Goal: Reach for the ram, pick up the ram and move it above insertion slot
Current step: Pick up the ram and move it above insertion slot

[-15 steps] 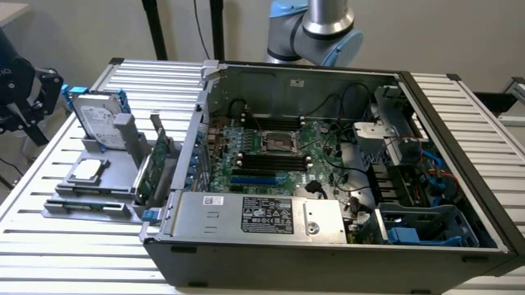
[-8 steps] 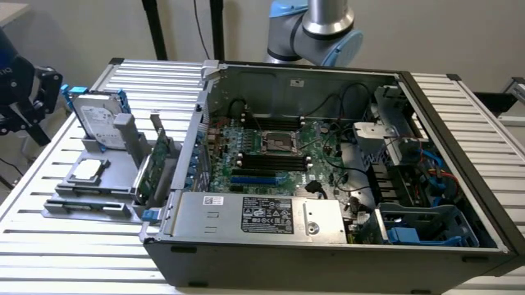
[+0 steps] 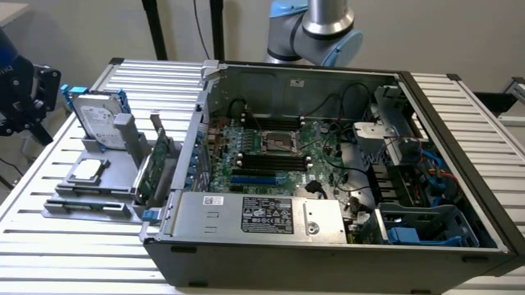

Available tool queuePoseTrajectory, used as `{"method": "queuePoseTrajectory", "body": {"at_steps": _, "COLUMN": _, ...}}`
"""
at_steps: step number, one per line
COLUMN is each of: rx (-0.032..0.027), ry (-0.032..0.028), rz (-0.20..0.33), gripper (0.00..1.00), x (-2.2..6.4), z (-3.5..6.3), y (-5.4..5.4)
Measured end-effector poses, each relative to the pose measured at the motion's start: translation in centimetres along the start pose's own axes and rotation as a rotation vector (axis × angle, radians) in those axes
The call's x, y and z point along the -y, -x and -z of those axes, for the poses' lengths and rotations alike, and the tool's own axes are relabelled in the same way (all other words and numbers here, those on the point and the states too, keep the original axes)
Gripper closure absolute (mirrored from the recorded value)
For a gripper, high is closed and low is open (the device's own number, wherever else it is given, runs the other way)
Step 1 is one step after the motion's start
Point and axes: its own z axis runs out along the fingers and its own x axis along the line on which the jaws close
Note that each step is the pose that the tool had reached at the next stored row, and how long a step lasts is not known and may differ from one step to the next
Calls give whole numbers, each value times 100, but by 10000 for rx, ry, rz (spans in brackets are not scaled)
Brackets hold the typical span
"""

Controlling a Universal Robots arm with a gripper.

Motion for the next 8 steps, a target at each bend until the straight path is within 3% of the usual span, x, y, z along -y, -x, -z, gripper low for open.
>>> {"method": "queuePoseTrajectory", "body": {"at_steps": 8, "rx": 74, "ry": -92, "rz": 1458, "gripper": 89, "x": 0, "z": -1, "y": 0}}
